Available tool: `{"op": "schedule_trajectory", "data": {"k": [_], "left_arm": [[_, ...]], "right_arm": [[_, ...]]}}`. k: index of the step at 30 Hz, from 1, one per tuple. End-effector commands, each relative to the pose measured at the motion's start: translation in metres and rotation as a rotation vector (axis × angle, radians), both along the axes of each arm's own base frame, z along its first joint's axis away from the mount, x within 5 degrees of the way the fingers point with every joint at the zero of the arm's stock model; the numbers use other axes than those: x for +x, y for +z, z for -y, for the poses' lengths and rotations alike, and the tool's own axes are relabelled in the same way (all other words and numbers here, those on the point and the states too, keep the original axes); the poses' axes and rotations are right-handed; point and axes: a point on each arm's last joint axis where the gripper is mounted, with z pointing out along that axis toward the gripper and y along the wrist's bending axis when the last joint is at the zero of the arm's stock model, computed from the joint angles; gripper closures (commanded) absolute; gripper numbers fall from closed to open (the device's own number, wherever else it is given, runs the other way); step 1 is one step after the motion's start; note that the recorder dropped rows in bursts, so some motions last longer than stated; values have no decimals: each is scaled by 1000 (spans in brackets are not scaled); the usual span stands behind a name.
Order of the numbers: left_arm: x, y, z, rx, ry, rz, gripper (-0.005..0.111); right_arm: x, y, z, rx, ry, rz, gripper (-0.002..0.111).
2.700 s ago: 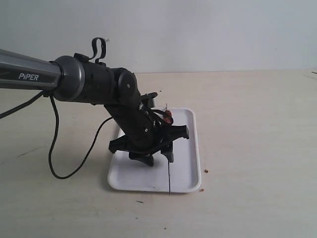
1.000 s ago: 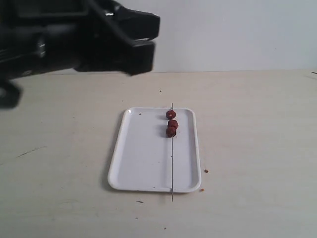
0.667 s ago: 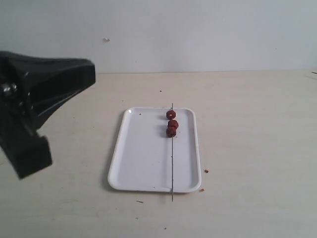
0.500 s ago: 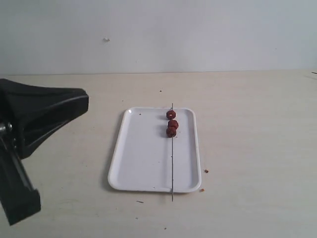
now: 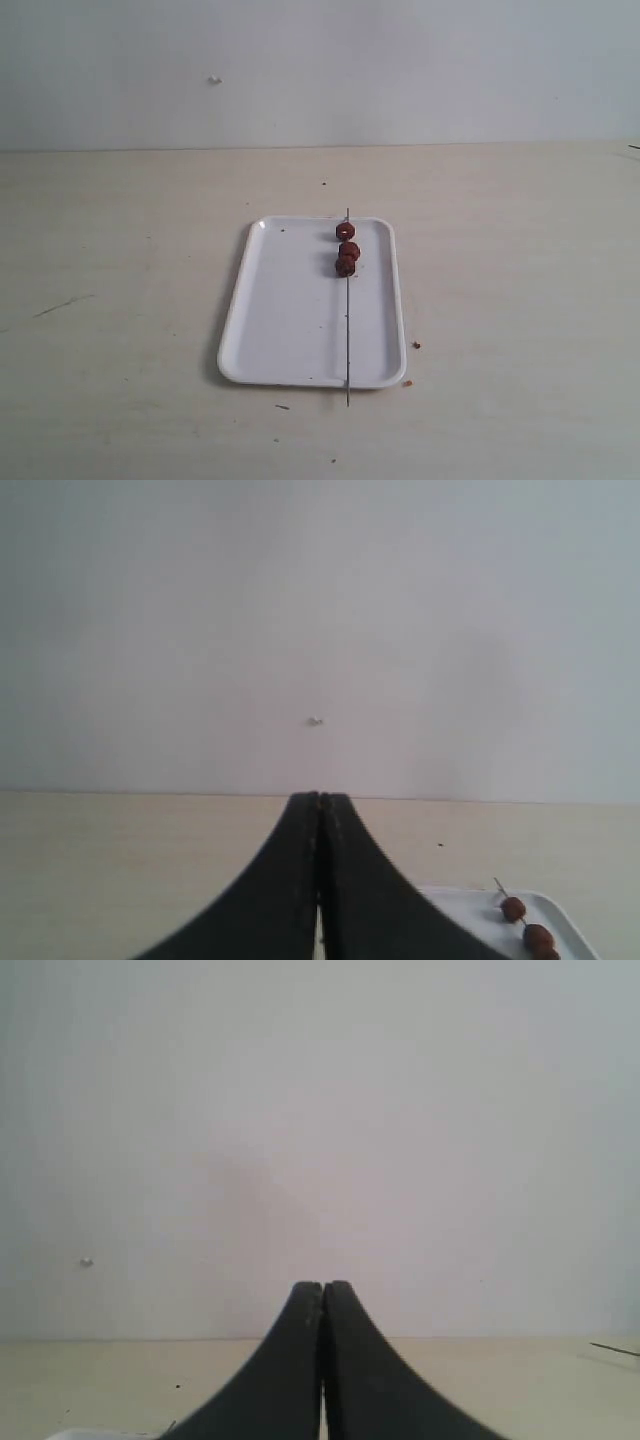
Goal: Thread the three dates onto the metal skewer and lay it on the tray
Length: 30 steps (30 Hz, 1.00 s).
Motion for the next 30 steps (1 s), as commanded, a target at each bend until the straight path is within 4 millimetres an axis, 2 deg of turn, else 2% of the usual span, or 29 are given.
{"op": "schedule_trajectory", "data": {"k": [1,6,9,12,15,18,21,30], "left_arm": [[-11,-7,-4,10,39,44,107],[-10,-23,-5,37,50,3,107],[-14,-43,-10,46,101,-24,107],[-21,-71,-20,19,214,-100,107],[-23,-94,-22,67,243,-176,107],[-23,-110,-21,26,235,-235,107],[-23,-115,-20,14,235,-272,107],[-23,-115,-21,16,236,-272,107]], "right_arm": [[0,-2,0,-4,2,-6,108],[0,-2,0,0,2,-6,108],[0,-2,0,0,2,-6,108],[0,-2,0,-2,2,-6,108],[0,-2,0,-2,2,-6,108],[0,-2,0,0,2,-6,108],[0,-2,0,0,2,-6,108],[0,-2,0,0,2,-6,108]]}}
